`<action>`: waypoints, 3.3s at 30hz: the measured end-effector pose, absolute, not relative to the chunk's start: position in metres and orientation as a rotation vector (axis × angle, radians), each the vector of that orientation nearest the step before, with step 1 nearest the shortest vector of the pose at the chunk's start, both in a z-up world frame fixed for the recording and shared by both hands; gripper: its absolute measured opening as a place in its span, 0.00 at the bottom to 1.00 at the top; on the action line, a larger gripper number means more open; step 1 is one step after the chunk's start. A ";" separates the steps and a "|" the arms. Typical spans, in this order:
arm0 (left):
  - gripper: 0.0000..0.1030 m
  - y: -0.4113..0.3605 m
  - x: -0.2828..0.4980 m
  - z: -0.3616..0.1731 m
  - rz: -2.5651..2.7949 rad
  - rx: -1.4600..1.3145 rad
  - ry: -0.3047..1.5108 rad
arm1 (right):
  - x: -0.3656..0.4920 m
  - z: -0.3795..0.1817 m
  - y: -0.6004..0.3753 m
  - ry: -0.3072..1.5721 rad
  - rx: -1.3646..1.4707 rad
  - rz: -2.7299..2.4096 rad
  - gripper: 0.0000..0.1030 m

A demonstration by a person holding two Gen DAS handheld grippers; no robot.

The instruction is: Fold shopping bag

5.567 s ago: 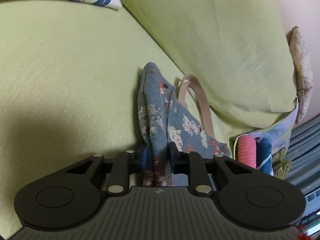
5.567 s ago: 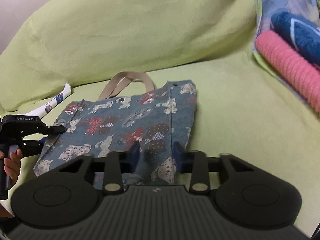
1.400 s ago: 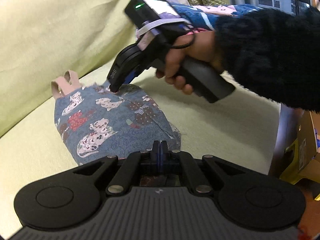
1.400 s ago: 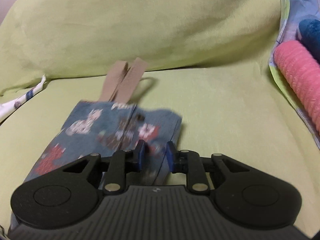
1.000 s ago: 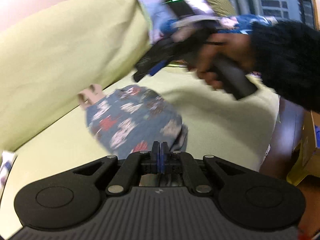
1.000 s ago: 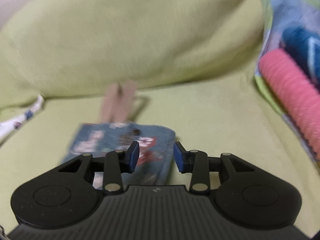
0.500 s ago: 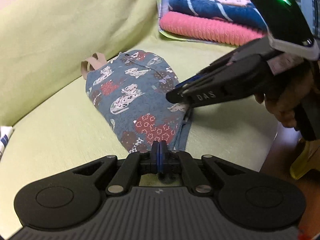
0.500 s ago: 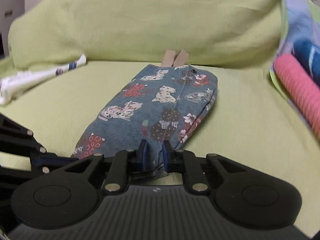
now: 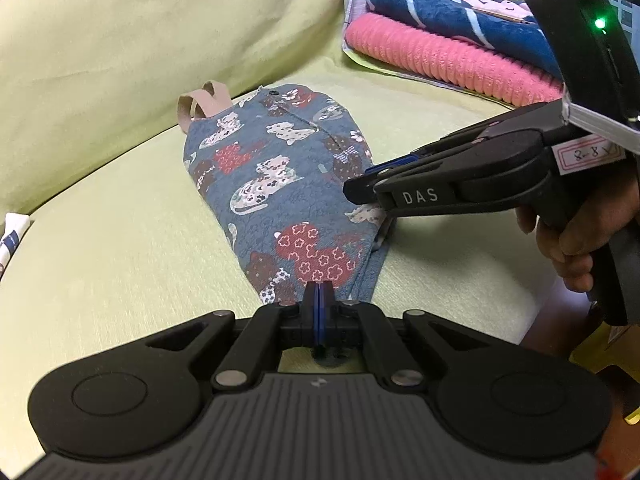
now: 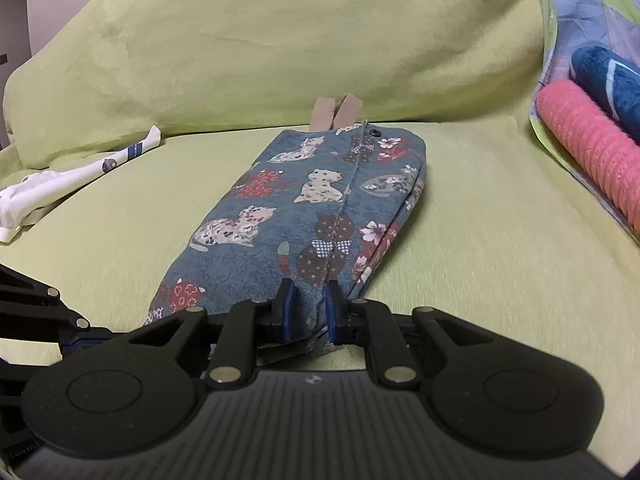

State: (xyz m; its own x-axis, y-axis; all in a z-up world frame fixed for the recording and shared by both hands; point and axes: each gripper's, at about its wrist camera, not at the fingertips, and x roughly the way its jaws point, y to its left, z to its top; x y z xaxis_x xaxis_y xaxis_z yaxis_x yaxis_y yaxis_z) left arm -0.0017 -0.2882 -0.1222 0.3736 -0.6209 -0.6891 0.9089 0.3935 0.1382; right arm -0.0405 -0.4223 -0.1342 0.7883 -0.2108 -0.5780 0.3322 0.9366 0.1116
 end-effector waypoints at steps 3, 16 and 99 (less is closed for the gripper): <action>0.00 -0.288 -0.002 -0.123 -1.047 0.560 0.598 | -0.041 -0.133 -0.425 0.599 0.229 -0.291 0.11; 0.42 -0.238 -0.044 -0.117 -1.101 0.964 0.266 | -0.086 -0.103 -0.416 0.534 0.154 -0.241 0.36; 0.64 -0.177 -0.013 -0.037 -0.856 0.246 0.773 | -0.161 -0.061 -0.356 0.605 0.570 -0.458 0.94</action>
